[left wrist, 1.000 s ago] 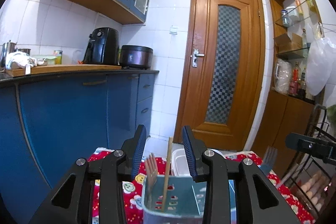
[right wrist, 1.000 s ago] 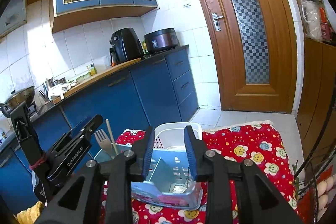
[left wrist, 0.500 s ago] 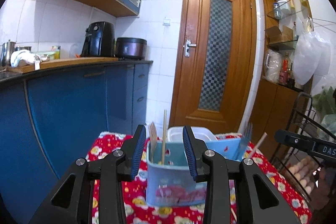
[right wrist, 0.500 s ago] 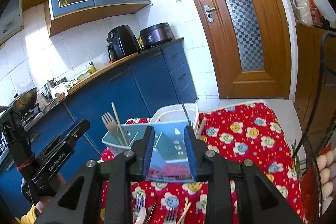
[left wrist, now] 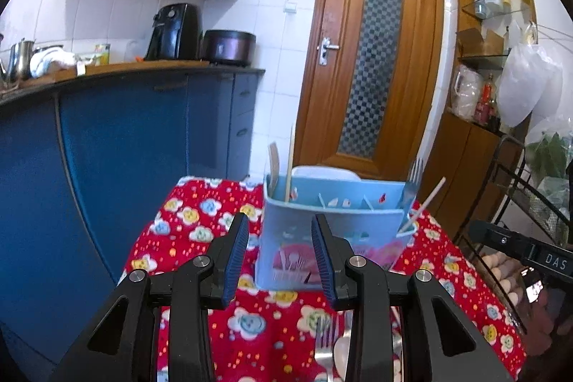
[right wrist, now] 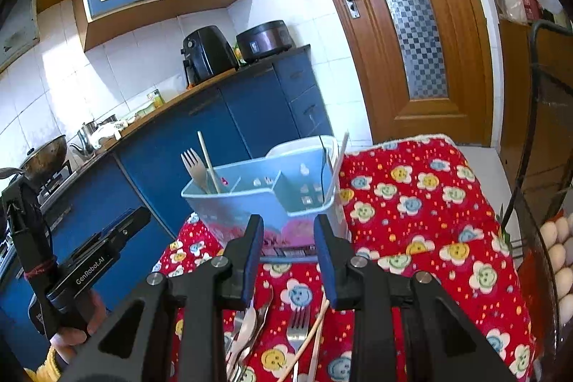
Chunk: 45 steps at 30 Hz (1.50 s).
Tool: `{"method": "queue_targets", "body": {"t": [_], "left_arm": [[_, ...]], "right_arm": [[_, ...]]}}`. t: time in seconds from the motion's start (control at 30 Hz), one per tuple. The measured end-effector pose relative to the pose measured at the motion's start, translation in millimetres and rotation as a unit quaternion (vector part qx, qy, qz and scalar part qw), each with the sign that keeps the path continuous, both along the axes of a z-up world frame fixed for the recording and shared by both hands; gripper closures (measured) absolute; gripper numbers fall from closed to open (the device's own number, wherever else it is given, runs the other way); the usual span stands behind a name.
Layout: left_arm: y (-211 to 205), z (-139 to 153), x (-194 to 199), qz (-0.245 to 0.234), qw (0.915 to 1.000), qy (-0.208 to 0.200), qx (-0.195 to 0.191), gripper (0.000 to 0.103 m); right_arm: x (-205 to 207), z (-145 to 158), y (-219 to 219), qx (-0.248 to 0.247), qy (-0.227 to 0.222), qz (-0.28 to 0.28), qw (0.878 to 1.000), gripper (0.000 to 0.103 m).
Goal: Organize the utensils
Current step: 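Move both open tools back down toward the remaining utensils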
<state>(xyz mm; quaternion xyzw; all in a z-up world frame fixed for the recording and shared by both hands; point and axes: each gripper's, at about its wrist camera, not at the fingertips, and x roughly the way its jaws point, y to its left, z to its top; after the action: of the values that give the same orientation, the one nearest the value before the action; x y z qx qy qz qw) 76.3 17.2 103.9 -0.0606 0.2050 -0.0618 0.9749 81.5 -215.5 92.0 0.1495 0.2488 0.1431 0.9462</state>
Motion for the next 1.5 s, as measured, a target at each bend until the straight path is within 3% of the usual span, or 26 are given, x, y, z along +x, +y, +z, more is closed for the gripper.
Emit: {"method": "queue_targets", "body": {"t": [0.33,0.67,1.17,1.5], "left_arm": [[4,-23,-5,0.001,0.9986,0.052,-0.006,0.066],[-12,-47,-1,-0.019,0.9939,0.107,0.018,0.066],[-41,-91,15,-0.069,0.9776,0.195,0.037,0.066],[-50,-110,43,-0.093,0.9697,0.225,0.016,0.066]], "right_arm": [[-3,-25,-4,0.006,0.036,-0.010,0.999,0.071],[-4,-59,-6,0.010,0.088,-0.014,0.996,0.071],[-2,-95,-7,0.021,0.142,-0.011,0.990,0.071],[-2,-101,-10,0.024,0.148,-0.014,0.989,0.071]]}}
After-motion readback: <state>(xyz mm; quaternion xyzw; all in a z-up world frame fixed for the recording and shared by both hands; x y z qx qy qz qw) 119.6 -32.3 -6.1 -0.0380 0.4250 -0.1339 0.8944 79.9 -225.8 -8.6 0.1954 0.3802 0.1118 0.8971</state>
